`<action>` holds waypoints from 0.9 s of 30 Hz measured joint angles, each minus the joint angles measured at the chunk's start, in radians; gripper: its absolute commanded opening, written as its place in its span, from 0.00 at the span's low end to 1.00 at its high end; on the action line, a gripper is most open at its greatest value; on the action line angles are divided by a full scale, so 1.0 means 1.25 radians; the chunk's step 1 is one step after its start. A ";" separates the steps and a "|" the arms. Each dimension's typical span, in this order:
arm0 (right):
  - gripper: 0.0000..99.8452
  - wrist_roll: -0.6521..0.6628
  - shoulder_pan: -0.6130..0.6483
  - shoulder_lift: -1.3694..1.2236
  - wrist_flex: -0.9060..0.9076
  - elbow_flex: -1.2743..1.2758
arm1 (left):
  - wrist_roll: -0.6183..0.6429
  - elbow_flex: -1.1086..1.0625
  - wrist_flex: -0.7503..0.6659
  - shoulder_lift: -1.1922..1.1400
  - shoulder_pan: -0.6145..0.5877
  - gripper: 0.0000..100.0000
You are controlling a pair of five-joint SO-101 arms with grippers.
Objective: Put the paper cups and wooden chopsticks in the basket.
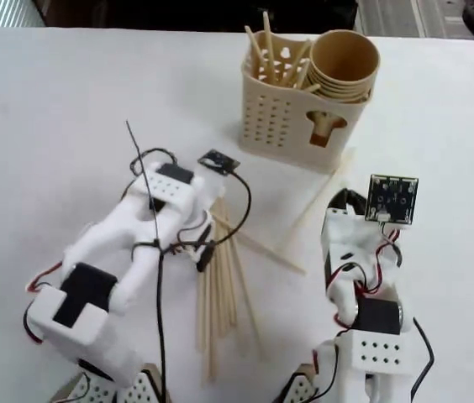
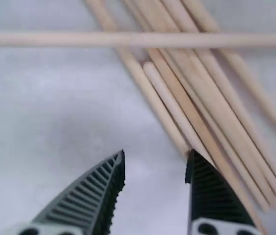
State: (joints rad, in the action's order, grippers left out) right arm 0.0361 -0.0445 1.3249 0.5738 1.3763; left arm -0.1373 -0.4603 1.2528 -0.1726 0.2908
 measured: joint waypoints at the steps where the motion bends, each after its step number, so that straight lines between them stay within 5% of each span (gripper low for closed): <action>1: 0.02 0.000 0.000 0.000 0.000 0.000 | 0.000 0.001 0.006 0.000 0.000 0.20; 16: 0.02 0.000 0.000 0.000 0.000 0.000 | 0.015 -0.091 0.015 0.155 0.063 0.31; 20: 0.02 0.000 0.000 0.000 0.000 0.000 | 0.038 -0.104 -0.052 0.070 0.063 0.23; 27: 0.02 0.000 0.000 0.000 0.000 0.000 | 0.041 0.027 0.020 -0.064 0.072 0.10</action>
State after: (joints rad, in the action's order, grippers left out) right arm 0.0361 -0.0445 1.3249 0.5738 1.3763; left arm -0.0867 -0.4266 1.2774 -0.2524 0.3813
